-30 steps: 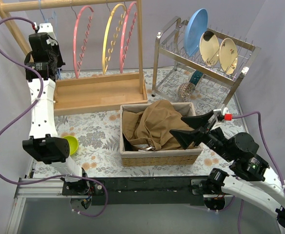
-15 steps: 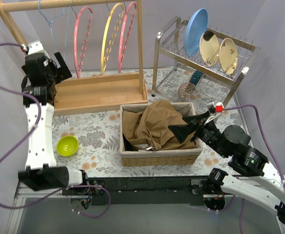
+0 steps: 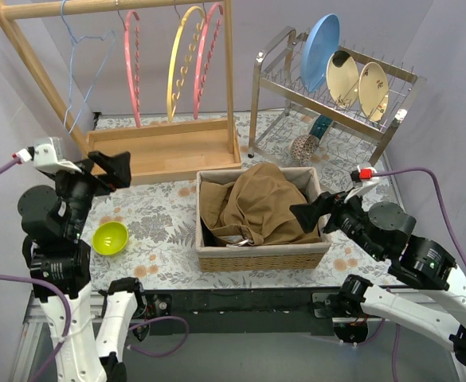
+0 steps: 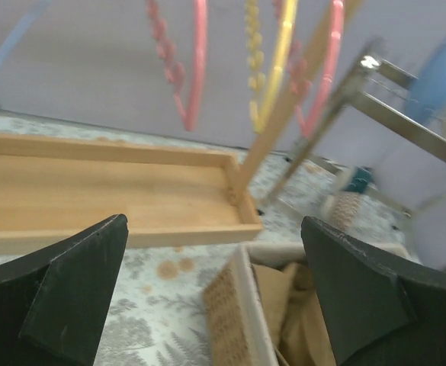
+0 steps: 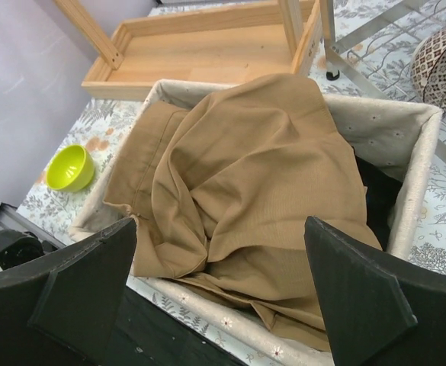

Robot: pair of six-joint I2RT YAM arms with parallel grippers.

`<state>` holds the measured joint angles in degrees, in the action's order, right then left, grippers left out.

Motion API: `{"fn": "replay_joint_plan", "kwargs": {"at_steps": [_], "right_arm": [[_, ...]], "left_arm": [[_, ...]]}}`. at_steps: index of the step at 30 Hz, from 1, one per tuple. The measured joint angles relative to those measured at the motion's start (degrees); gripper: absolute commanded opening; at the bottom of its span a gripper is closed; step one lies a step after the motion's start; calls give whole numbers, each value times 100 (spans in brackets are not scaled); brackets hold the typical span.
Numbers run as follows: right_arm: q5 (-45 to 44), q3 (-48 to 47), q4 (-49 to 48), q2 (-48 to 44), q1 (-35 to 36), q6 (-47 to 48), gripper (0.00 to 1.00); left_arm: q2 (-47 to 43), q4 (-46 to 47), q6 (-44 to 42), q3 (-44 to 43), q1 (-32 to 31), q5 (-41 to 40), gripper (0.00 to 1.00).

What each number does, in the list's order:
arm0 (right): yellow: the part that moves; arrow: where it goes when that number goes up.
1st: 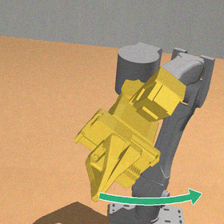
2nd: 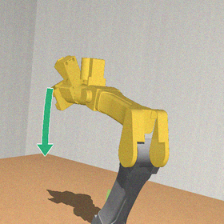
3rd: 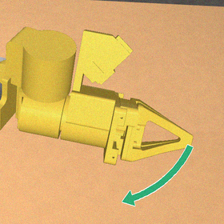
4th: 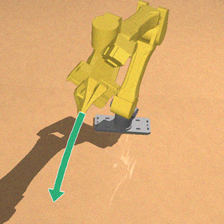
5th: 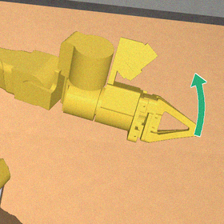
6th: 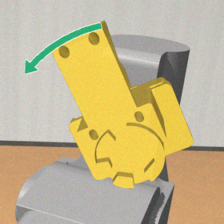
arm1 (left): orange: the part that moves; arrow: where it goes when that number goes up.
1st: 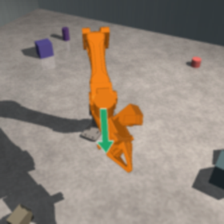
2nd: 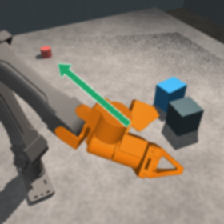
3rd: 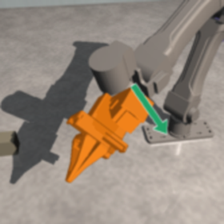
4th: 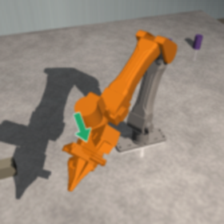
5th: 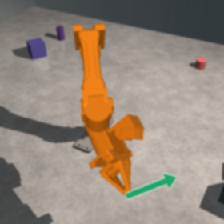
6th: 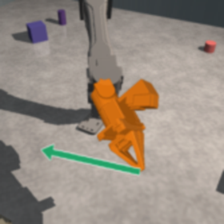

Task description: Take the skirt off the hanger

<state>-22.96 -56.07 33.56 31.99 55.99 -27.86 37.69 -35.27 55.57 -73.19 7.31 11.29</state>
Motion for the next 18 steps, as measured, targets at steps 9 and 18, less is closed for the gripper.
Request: {"fn": "replay_joint_plan", "kwargs": {"at_steps": [9, 18], "right_arm": [[-94, -402, 153, -201, 0, 87, 98], [-87, -557, 114, -203, 0, 157, 97]], "left_arm": [[-857, 723, 776, 1773, -323, 2406, 98], [-1093, 1023, 835, 1902, -634, 3027, 98]]}}
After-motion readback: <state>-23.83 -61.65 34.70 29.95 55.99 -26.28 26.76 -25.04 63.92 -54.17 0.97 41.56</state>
